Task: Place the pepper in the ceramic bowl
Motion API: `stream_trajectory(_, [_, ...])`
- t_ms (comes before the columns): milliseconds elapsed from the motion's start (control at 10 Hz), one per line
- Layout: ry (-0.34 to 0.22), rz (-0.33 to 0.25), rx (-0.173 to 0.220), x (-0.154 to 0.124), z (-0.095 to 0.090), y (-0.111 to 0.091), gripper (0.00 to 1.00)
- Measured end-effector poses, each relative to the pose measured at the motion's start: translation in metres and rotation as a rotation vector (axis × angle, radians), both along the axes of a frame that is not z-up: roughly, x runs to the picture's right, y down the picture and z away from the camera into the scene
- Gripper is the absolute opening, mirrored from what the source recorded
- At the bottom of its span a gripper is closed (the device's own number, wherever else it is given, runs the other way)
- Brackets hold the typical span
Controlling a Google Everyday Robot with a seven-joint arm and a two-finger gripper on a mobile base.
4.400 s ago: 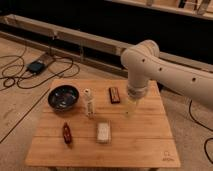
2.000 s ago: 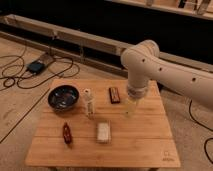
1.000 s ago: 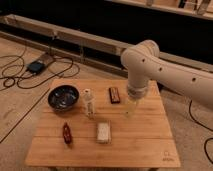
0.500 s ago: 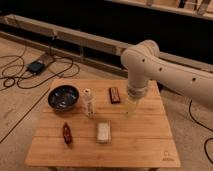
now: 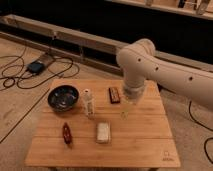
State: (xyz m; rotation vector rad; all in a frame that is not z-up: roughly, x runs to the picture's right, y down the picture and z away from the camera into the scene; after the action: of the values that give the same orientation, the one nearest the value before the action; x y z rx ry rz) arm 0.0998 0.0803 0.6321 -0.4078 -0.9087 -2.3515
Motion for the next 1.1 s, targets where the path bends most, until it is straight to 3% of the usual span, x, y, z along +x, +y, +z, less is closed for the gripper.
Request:
stream_trajectory(200, [-0.011,0.024,0.010,-0.048,-0.016,0.006,0.80])
stream_trajectory(400, [-0.017,0.066,-0.006,-0.095,-0.026,0.020,0.80])
stream_trajectory(600, [-0.032,0.088,-0.039,-0.145,-0.024,0.041,0.80])
stream_trajectory(800, [-0.049,0.087,-0.054,-0.179,-0.018,0.055,0.80])
stream_trajectory(900, [-0.059,0.078,-0.047,-0.197,-0.012,0.062,0.80])
stream_trajectory(1100, [-0.085,0.050,0.013,-0.230,0.004,0.071,0.80])
